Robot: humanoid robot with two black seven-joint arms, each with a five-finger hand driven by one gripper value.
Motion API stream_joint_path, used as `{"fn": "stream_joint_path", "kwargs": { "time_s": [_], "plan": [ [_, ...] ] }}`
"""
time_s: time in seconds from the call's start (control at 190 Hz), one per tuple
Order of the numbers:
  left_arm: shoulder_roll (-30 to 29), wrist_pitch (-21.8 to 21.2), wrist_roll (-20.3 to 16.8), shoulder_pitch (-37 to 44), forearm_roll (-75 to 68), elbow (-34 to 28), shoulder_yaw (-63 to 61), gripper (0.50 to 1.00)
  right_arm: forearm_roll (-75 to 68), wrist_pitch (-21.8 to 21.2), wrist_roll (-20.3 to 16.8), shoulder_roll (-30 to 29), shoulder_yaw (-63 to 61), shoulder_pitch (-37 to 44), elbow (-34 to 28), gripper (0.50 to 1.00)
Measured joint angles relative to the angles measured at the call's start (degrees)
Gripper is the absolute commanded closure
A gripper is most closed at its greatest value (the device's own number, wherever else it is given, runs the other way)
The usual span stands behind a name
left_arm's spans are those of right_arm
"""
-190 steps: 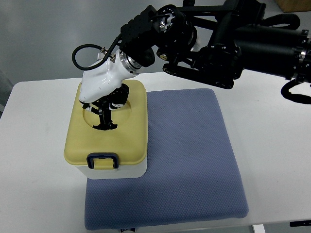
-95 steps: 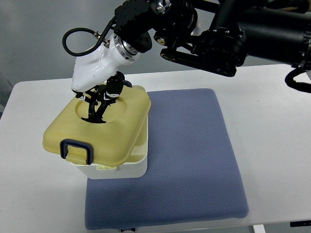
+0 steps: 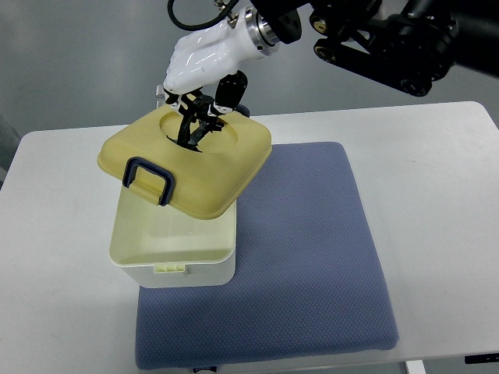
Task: Open white storage box with right hand
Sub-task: 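Lift the yellow lid off the white box with the right hand, then carry the lid away from the box and lower it onto the cushion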
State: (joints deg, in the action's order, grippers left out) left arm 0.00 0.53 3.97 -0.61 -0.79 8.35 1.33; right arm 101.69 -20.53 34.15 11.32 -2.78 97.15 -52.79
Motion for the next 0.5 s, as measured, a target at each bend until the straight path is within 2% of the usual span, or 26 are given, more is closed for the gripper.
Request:
{"fn": "stream_joint_path", "kwargs": {
  "time_s": [0.294,0.499],
  "plan": [
    [0.00,0.00,0.00,0.01,0.00,0.00,-0.01,0.500,0.06,1.55,0.05,6.53,-0.06,-3.36,1.13,1.000],
    [0.00,0.00,0.00,0.01,0.00,0.00,-0.01,0.500,0.13,4.44,0.05,8.68,0.13,-7.61,4.26,1.000]
  ]
}}
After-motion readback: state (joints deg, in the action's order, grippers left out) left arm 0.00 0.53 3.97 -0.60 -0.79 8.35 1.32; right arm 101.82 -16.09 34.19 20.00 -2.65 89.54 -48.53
